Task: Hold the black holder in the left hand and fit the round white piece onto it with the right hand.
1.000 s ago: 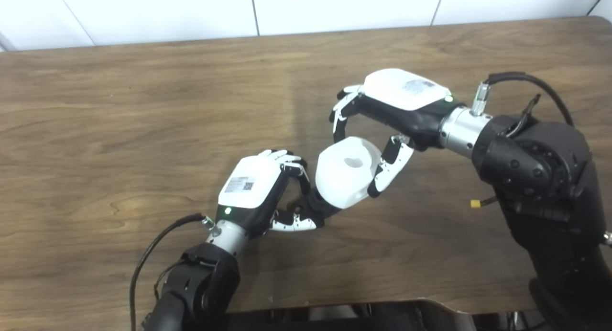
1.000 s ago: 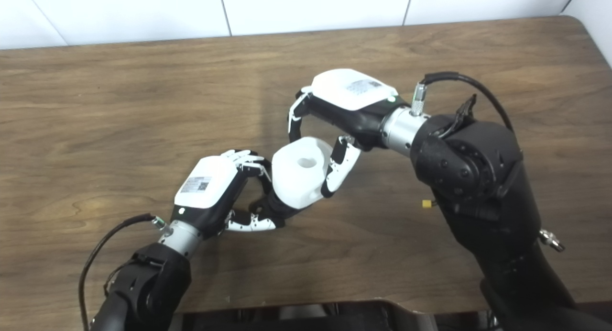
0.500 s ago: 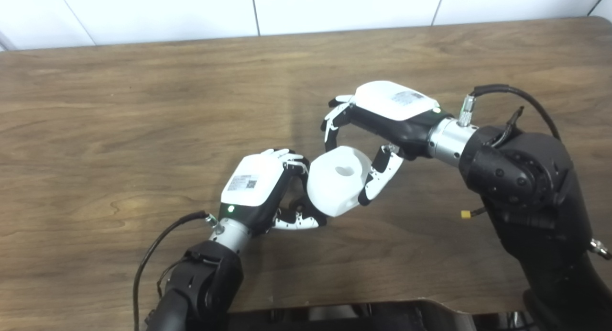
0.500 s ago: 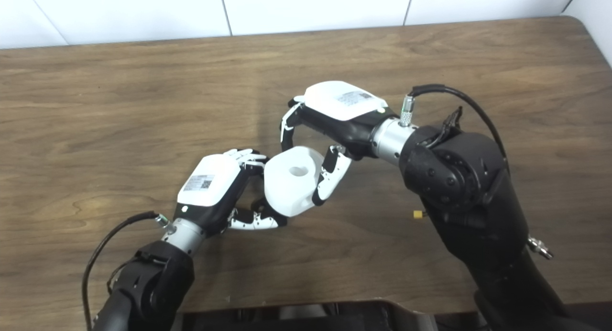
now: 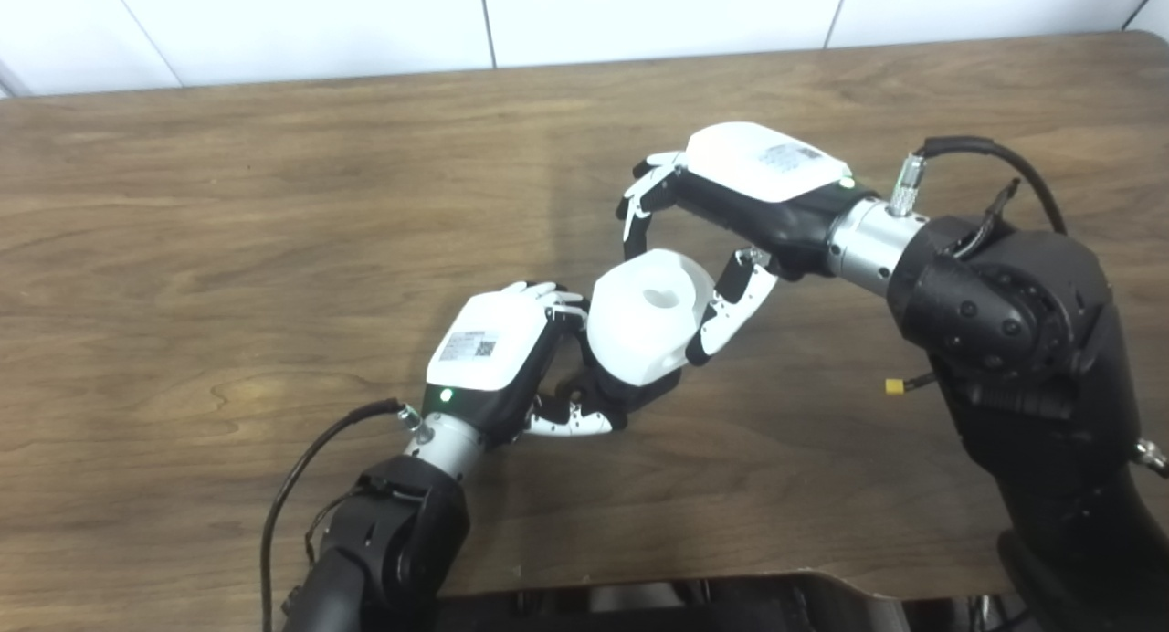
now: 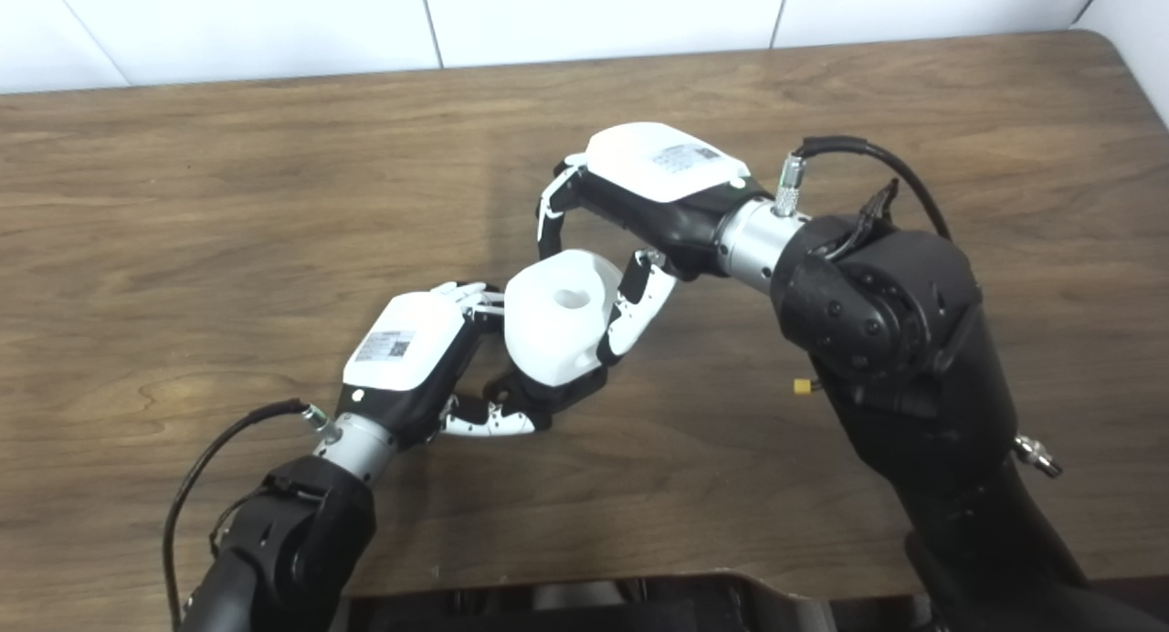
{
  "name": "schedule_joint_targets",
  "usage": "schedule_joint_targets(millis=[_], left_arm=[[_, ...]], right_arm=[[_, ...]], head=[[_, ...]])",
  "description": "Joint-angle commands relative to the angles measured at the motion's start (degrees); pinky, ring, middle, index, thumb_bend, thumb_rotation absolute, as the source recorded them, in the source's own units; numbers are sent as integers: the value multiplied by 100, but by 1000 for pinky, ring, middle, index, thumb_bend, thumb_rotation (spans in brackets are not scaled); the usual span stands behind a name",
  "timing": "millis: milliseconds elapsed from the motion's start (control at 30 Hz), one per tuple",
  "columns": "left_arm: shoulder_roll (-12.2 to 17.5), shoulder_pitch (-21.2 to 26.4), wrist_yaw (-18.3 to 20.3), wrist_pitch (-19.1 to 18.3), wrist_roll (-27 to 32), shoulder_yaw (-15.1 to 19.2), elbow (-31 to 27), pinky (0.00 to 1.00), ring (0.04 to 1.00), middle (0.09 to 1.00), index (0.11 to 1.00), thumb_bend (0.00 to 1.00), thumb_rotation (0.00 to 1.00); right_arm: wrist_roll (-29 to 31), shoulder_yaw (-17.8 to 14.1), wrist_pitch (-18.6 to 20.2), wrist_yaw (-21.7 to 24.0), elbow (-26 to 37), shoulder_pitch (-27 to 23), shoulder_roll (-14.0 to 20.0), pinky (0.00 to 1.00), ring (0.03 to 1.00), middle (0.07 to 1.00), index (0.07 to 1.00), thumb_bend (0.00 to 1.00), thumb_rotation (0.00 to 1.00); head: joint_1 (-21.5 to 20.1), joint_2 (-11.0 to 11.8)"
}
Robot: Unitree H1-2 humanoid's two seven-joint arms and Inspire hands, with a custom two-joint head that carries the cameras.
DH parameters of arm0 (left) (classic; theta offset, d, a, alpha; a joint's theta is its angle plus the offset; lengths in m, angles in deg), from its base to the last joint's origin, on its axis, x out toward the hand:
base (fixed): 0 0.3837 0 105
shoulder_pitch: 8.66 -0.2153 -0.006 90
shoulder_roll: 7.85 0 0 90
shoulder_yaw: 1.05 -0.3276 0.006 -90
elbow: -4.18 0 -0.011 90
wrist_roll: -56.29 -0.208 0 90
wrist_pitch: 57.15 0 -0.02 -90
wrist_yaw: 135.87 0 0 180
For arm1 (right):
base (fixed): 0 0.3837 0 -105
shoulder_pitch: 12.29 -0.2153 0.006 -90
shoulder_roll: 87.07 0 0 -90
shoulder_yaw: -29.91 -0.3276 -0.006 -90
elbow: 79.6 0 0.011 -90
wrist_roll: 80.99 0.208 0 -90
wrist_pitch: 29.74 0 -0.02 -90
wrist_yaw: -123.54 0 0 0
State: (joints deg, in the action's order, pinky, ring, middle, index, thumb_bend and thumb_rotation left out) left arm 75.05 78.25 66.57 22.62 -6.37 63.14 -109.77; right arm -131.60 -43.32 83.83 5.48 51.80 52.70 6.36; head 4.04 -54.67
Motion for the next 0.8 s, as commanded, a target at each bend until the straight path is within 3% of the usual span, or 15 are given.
schedule_joint_targets(millis=[0,767], left_arm=[[-14,-16,234,-28,-52,-94,83,908,874,798,488,518,56],[-48,-3,360,-82,-96,-83,-23,903,873,799,488,518,56]], right_arm=[[5,-32,-55,-123,155,-195,-45,842,910,794,484,524,155],[-164,143,-175,-310,-35,-46,-159,831,926,791,482,524,152]], head=[[6,-7],[21,-76]])
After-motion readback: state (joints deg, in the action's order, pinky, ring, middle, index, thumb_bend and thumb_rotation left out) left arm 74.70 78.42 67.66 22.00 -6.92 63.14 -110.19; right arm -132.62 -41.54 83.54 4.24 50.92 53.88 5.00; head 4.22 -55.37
